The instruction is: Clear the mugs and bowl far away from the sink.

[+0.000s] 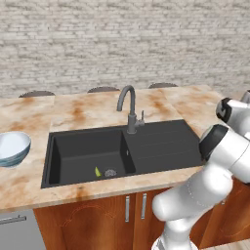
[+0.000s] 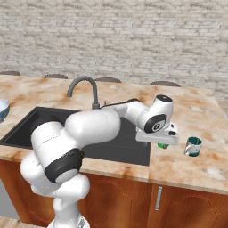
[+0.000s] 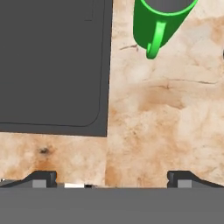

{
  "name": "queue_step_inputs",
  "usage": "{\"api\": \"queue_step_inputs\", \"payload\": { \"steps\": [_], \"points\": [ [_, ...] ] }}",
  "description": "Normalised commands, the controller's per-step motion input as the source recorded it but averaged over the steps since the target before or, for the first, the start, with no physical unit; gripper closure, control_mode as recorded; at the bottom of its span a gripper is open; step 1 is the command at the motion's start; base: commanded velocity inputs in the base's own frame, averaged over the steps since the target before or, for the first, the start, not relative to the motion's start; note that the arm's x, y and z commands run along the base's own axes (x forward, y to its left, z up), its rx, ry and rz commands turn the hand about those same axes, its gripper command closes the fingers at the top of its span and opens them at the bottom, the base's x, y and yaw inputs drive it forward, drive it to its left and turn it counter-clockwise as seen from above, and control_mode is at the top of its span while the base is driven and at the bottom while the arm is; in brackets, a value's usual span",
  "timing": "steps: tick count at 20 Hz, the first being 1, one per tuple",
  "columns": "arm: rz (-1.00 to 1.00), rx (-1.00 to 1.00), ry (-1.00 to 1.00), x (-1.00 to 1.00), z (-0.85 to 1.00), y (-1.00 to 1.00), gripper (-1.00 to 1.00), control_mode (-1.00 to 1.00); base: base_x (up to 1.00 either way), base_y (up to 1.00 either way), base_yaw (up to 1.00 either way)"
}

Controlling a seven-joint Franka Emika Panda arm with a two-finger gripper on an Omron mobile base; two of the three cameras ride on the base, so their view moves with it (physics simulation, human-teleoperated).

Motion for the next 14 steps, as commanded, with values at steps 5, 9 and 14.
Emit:
{"api": "queue_step_inputs", "payload": {
  "steps": [5,9,14],
  "points": [
    [0.00,0.00,0.00,0.36,-0.06,0.00,-1.00,-1.00,0.00,0.00,0.00],
    [0.00,0.00,0.00,0.26,-0.16,-0.04,-1.00,-1.00,0.00,0.00,0.00],
    [0.00,0.00,0.00,0.24,-0.22,-0.01,-1.00,-1.00,0.00,0.00,0.00]
  ]
}}
